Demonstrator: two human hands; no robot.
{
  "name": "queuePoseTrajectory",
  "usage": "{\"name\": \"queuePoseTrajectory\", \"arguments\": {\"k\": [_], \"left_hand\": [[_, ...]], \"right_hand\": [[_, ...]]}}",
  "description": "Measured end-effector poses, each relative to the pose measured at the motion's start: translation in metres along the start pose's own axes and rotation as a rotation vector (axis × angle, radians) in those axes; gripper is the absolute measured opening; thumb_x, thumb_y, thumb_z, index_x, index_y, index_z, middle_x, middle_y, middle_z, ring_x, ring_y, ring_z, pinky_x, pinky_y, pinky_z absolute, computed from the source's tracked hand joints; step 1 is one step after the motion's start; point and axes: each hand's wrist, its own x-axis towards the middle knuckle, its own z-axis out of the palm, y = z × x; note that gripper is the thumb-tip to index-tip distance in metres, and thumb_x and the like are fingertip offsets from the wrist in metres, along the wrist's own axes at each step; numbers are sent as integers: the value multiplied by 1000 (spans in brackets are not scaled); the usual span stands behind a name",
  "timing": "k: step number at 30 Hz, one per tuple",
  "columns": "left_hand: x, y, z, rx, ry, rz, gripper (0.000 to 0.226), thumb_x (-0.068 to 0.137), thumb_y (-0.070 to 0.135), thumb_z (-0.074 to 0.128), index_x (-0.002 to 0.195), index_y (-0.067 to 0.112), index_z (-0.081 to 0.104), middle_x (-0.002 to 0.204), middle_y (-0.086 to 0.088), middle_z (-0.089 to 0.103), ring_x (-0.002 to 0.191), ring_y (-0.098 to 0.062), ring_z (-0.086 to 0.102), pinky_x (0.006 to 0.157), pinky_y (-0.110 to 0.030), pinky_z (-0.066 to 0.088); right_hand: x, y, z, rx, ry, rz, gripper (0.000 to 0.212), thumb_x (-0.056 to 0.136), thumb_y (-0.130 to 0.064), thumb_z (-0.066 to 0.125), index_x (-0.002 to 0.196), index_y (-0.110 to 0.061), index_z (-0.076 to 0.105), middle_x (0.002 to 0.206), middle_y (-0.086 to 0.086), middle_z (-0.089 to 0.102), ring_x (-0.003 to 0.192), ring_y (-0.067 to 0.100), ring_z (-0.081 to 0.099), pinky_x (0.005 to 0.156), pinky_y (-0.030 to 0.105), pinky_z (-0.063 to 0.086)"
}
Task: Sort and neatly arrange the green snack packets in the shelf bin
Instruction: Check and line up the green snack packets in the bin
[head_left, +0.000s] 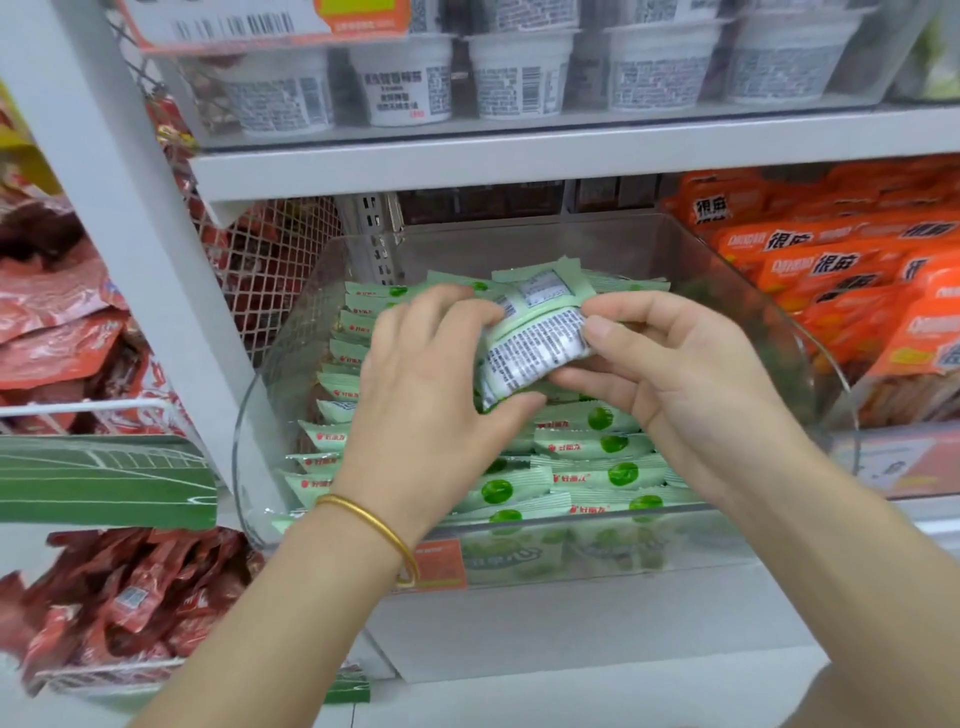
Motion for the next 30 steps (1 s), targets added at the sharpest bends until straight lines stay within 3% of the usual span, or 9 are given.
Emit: {"name": "queuePoseTrajectory", "arguments": {"k": [4, 6, 10, 13, 16, 19, 21, 26, 30], "left_hand": [[3, -7, -3, 47, 80, 49, 37, 83, 14, 64, 120, 14, 60, 109, -3, 56, 102, -25, 49, 87, -29, 36], [5, -11, -5, 24, 83, 54, 29, 88, 9, 57, 117, 13, 61, 107, -3, 59, 102, -26, 53, 87, -30, 38], [12, -21, -10, -53, 128, 48, 27, 89, 7, 54, 114, 12, 62, 106, -1, 62, 101, -16, 54, 90, -17, 35], [20, -26, -12, -157, 120, 30, 28, 89, 2, 55, 114, 12, 62, 104, 6, 58, 97, 0, 46, 85, 1, 28], [28, -28, -7, -217, 109, -3, 32, 89, 3, 55, 118, 14, 61, 107, 10, 55, 103, 0, 47, 87, 3, 26], [36, -32, 0, -179, 92, -88, 45, 90, 6, 54, 134, 12, 46, 126, -1, 54, 118, -14, 47, 96, -14, 30], [39, -39, 5, -86, 15, -172, 48, 92, 11, 51, 139, 8, 38, 138, -13, 44, 128, -24, 39, 103, -25, 27], [34, -49, 17, 206, -383, -191, 53, 98, 37, 33, 144, 11, 29, 156, -6, 17, 144, -20, 10, 116, -41, 11], [32, -49, 15, 291, -437, -191, 54, 97, 43, 30, 144, 15, 28, 151, -3, 28, 140, -20, 22, 114, -39, 12]], "right_hand": [[0, -2, 4, 34, -68, 29, 15, 91, -2, 49, 95, 0, 64, 99, 21, 66, 87, 29, 70, 72, 34, 58], [-1, -2, 6, 2, -89, 9, 28, 92, 3, 40, 98, -4, 67, 93, 14, 65, 89, 30, 69, 74, 36, 58], [5, 0, 6, -713, 28, -315, 40, 84, -1, 57, 107, -32, 67, 104, -7, 48, 102, 5, 53, 86, 16, 47], [19, -4, 10, -1039, -91, -425, 52, 79, -19, 71, 127, -32, 55, 119, -15, 47, 116, 0, 43, 102, 18, 32], [32, 3, 18, -1089, -130, -396, 38, 79, -26, 73, 115, -27, 64, 105, -19, 59, 100, 3, 55, 93, 30, 43], [42, 9, 20, -1185, 43, -498, 19, 84, -28, 67, 98, -16, 66, 89, -2, 68, 84, 21, 61, 75, 41, 49], [49, 8, 22, -1214, 119, -547, 22, 86, -29, 65, 88, -8, 60, 81, 5, 65, 77, 26, 58, 68, 41, 47], [66, 17, 37, -1285, 54, -511, 24, 87, -27, 64, 87, -13, 45, 83, 8, 60, 79, 33, 57, 64, 39, 46], [76, 19, 43, -1481, -59, -435, 15, 90, -25, 59, 96, -16, 49, 88, 5, 48, 90, 30, 53, 63, 31, 35]]}}
